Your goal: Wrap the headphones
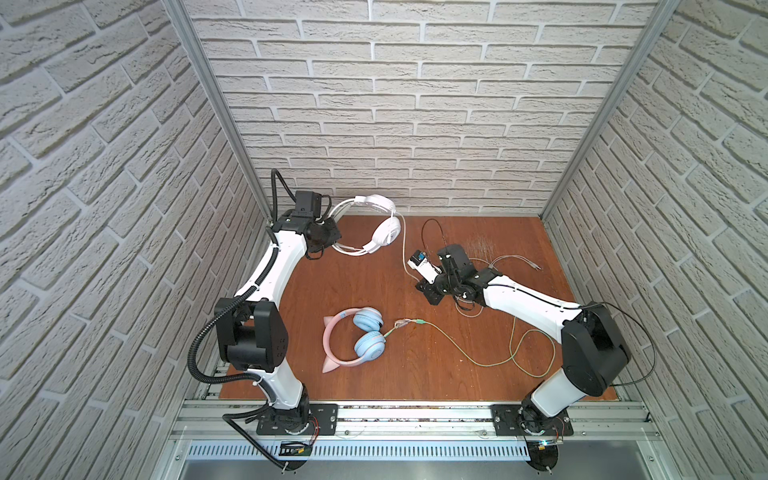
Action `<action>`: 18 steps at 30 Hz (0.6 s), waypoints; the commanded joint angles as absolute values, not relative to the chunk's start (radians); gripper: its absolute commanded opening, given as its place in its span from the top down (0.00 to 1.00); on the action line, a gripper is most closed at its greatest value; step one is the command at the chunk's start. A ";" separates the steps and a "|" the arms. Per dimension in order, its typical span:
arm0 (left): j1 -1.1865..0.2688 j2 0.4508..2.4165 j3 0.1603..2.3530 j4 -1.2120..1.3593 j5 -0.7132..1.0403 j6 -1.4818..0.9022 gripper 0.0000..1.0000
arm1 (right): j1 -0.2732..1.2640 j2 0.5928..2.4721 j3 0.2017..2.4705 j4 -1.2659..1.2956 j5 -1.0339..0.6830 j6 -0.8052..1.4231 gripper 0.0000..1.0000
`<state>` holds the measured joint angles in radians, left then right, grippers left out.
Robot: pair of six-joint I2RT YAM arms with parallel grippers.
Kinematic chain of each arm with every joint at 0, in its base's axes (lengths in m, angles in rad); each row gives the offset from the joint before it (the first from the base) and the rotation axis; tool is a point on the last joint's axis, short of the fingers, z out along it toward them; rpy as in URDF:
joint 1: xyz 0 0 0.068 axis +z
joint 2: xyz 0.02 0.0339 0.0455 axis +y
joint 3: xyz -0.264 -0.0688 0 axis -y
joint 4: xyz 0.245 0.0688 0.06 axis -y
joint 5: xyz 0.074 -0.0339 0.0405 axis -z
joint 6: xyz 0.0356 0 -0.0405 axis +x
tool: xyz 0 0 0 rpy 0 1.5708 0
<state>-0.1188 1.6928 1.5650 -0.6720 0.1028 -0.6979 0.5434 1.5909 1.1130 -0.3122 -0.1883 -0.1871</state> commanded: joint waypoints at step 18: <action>-0.060 1.591 1.464 -0.575 0.084 -0.771 1.00 | 0.500 1.592 1.159 -0.530 0.029 -0.063 0.94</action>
<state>-0.0608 1.6238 1.4773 -0.6506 0.0639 -0.7483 0.5060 1.5845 1.1408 -0.5457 0.0460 -0.0952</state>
